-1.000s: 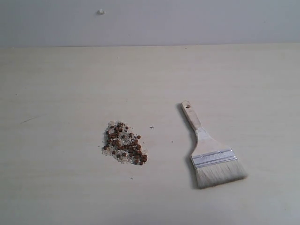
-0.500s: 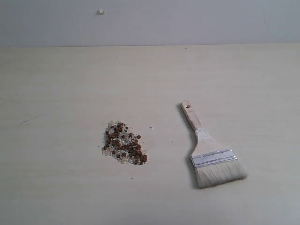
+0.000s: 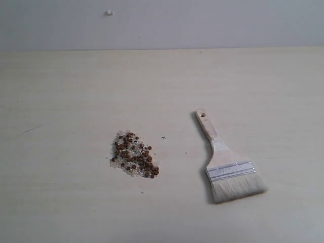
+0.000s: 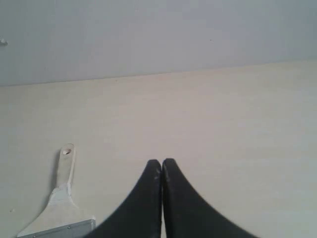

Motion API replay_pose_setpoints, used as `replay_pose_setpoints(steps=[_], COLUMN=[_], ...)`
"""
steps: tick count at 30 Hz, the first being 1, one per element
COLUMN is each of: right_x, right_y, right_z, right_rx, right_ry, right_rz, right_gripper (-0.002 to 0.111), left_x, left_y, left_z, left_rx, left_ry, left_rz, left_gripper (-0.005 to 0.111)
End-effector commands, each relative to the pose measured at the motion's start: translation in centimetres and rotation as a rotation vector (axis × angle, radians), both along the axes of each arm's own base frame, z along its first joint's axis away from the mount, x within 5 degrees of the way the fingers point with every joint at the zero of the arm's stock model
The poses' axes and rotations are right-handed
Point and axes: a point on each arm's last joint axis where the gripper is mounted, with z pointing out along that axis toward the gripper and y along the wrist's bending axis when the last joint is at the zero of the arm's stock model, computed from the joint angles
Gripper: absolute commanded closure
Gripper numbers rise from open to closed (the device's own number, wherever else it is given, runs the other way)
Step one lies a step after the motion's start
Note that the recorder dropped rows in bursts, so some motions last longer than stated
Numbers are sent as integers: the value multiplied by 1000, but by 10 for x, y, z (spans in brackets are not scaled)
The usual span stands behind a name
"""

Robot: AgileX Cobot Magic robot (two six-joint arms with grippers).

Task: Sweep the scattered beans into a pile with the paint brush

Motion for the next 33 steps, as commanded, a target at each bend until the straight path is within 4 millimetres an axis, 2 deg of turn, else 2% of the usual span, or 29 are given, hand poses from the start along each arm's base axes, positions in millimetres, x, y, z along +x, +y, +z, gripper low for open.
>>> replay_pose_setpoints(steps=[1,18,27,33], right_x=[0,0,0,0], right_y=[0,0,0,0], right_z=[-1,-1,-1,-1], right_rx=[0,0,1,1], right_ry=[-4,-4,-4,-4], right_rz=[-4,-4,-4,-4], right_gripper=[108,108,108,108], left_x=[0,0,-9,-12], left_y=[0,1,14,16], left_z=[1,1,-5,-13], left_rx=[-4,-5,14,44], left_ry=[-6,-7,-1,81], left_rz=[2,8,183,249], left_gripper=[107,107,107,107])
